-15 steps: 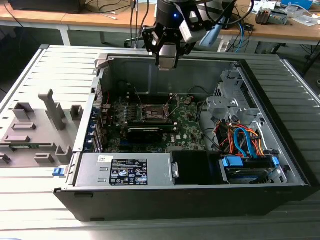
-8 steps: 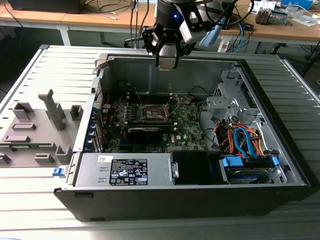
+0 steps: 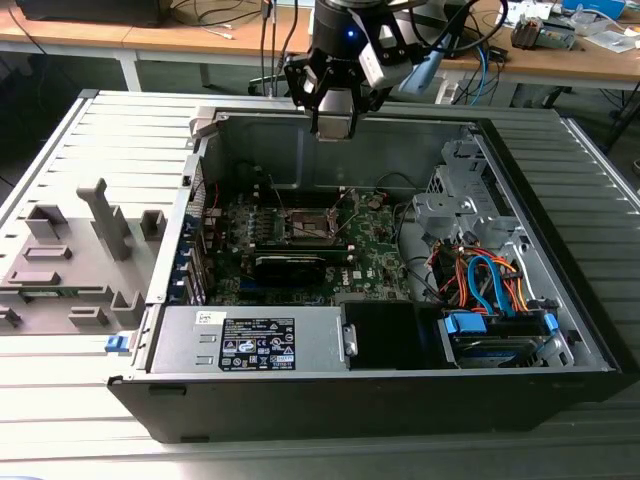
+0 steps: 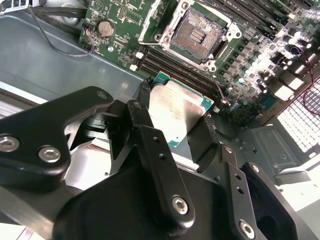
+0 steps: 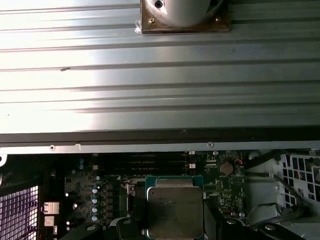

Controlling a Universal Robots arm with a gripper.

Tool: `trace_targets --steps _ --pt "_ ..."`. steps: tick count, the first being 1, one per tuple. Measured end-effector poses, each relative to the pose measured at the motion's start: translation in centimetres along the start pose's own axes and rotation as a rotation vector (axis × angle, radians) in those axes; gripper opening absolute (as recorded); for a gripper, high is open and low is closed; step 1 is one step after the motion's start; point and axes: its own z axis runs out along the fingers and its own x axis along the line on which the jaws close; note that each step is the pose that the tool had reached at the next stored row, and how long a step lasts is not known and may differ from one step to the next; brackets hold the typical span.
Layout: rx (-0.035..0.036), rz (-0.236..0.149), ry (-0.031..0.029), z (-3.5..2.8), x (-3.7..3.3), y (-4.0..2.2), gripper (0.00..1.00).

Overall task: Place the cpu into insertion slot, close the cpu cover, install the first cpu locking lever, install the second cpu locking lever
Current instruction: 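Place the cpu into insertion slot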

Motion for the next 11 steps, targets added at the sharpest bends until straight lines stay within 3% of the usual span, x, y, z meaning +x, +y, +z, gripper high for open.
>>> trace_targets --steps 11 --pt "0.0 0.0 0.0 0.18 -0.01 -0.32 0.55"
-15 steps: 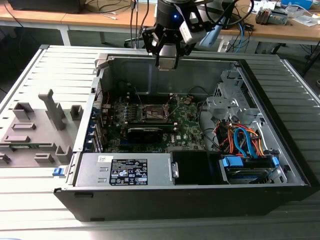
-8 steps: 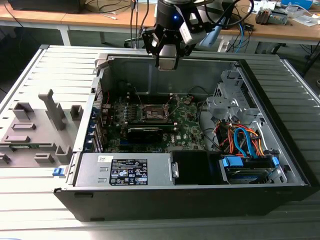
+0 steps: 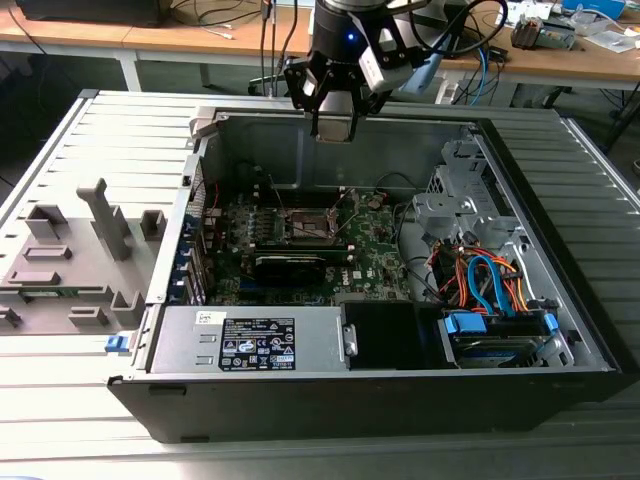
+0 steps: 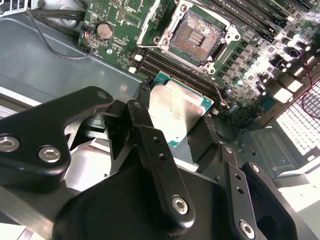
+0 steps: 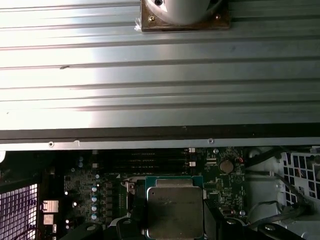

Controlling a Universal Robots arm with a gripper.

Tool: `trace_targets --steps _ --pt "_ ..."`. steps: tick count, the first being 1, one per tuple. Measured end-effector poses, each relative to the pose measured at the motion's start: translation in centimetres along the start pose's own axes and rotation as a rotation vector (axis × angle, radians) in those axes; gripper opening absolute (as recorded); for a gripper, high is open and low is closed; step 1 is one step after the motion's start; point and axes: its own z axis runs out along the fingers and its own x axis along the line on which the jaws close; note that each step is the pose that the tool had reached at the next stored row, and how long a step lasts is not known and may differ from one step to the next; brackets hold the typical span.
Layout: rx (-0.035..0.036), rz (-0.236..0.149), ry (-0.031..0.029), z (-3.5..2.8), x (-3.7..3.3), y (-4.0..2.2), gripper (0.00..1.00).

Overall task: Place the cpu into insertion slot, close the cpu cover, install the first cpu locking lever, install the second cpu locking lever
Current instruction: 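Place the cpu into insertion slot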

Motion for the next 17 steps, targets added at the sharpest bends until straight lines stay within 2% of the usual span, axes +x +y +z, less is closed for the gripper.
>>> trace_targets --steps 17 --pt "0.0 0.0 0.0 0.12 -0.01 -0.27 0.55"
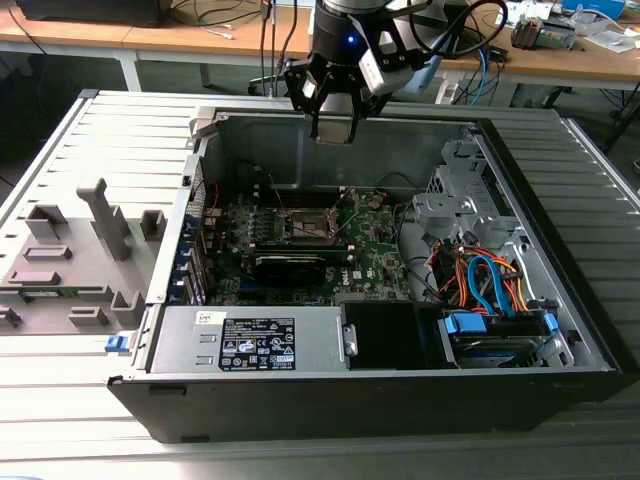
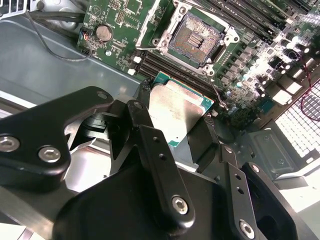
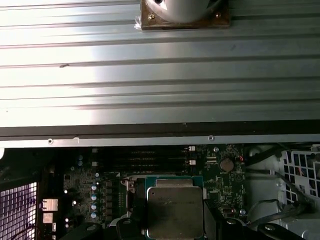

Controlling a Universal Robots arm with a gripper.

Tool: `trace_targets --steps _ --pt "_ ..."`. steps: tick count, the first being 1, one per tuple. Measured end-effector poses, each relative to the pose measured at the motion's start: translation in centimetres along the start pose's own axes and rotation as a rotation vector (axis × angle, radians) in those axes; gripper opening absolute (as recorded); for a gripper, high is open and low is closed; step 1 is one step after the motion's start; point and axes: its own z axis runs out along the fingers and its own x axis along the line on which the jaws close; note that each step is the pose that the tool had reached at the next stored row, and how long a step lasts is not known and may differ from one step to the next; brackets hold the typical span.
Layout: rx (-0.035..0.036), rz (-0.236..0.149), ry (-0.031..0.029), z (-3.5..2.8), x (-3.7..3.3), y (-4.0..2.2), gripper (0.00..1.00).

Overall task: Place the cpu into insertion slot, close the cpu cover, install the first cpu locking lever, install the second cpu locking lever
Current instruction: 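Place the cpu into insertion slot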

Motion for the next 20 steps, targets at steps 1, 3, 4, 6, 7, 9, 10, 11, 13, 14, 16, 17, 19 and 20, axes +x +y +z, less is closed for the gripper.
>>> trace_targets --steps 1,3,4,6,7,9,10,11,13,14,16,17,19,20 --pt "0.0 0.0 0.0001 0.0 0.0 -0.01 0.55" --pt "-0.0001 0.0 0.0 0.02 0.0 -0.05 0.55" --pt "0.0 0.0 0.0 0.02 0.0 -0.07 0.55" --pt "0.0 0.0 0.0 0.03 0.0 -0.1 0.55" --pt "0.0 0.0 0.0 0.04 0.0 -0.12 0.55" --pt "0.0001 0.0 0.0 0.05 -0.01 -0.16 0.55" --pt "0.0 0.0 0.0 0.06 0.0 -0.17 0.55" --pt "0.0 0.0 0.0 0.06 -0.01 -0.19 0.55" --pt "0.0 0.0 0.0 0.08 -0.01 -0.23 0.55" --pt "0.0 0.0 0.0 0.09 -0.01 -0.24 0.55" --pt "0.0 0.0 0.0 0.1 -0.01 -0.28 0.55" --pt "0.0 0.0 0.0 0.1 -0.01 -0.3 0.55" --pt "0.0 0.0 0.0 0.12 -0.01 -0.35 0.55" --pt "0.0 0.0 0.0 0.12 -0.01 -0.37 0.55"
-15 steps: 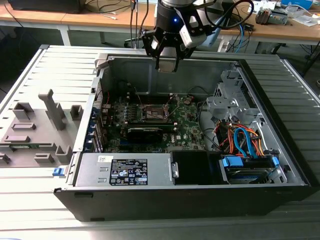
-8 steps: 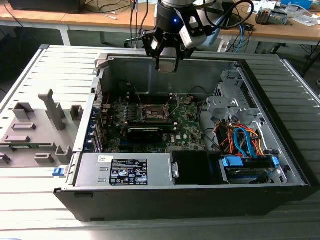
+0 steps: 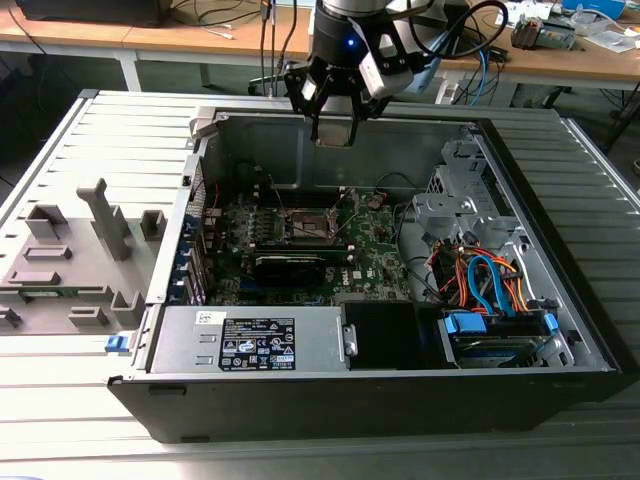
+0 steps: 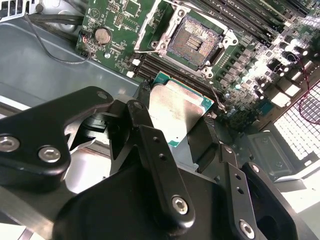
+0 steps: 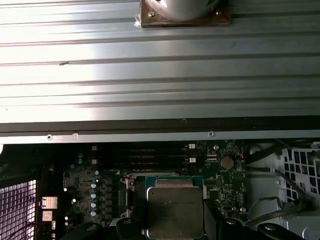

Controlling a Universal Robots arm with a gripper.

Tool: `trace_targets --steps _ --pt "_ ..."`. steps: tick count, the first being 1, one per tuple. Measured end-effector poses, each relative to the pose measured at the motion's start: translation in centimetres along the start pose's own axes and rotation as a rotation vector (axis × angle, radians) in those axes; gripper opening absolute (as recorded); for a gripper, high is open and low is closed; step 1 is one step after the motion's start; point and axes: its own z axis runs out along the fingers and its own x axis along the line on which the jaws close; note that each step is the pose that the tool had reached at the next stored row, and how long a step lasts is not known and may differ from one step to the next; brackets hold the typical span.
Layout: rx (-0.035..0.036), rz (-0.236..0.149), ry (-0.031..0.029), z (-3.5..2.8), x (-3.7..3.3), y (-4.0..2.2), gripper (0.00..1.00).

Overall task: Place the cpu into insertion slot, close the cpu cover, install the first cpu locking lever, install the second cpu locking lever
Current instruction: 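Place the cpu into insertion slot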

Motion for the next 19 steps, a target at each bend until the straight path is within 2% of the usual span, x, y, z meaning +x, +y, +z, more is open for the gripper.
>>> trace_targets --steps 19 --pt "0.0 0.0 0.0 0.11 -0.01 -0.4 0.55"
